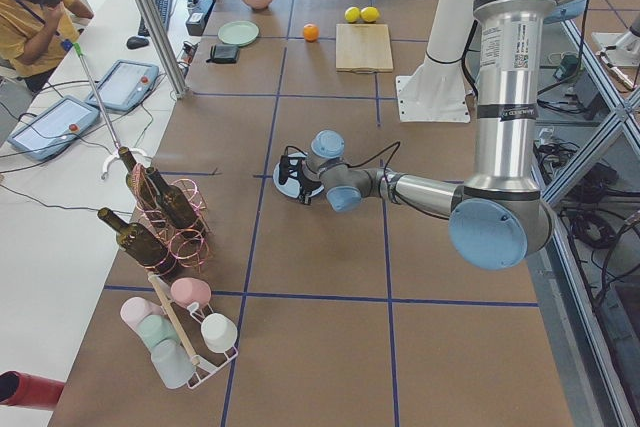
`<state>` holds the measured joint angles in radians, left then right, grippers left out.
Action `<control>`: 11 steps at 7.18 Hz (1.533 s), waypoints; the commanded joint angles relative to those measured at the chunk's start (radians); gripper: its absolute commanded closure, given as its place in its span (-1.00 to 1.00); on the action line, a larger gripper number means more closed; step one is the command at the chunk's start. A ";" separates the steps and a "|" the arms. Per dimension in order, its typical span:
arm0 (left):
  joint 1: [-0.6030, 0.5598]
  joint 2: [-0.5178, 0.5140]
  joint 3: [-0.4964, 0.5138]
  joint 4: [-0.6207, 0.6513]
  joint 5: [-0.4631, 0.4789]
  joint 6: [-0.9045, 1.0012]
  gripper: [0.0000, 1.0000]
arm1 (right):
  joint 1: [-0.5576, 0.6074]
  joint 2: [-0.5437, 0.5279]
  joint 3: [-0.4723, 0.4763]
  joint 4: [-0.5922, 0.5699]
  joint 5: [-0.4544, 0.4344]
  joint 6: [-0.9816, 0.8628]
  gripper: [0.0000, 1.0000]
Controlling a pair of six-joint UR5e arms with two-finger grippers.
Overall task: Pick orange to plate
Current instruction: 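Reach the left gripper to the light blue plate rim and grasp it, then slide the light blue plate with the left gripper toward the table center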
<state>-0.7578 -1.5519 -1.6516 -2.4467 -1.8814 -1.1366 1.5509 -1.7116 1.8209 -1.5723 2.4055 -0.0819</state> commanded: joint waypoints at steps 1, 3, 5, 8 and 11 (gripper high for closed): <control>-0.002 -0.028 -0.058 0.003 -0.015 -0.002 1.00 | 0.000 0.001 -0.002 0.000 0.000 0.001 -1.00; -0.002 -0.158 -0.068 0.037 -0.062 -0.134 1.00 | 0.000 0.001 -0.002 0.000 0.001 0.001 -1.00; 0.005 -0.371 -0.063 0.253 -0.049 -0.315 1.00 | 0.000 0.001 0.000 0.002 0.000 0.001 -1.00; 0.211 -0.577 0.031 0.409 0.103 -0.497 1.00 | 0.000 0.001 -0.002 0.000 0.001 -0.001 -1.00; 0.256 -0.633 0.118 0.410 0.146 -0.543 1.00 | 0.000 0.001 -0.002 0.000 0.000 -0.001 -1.00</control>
<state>-0.5104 -2.1734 -1.5503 -2.0391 -1.7499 -1.6700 1.5509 -1.7104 1.8194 -1.5723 2.4055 -0.0828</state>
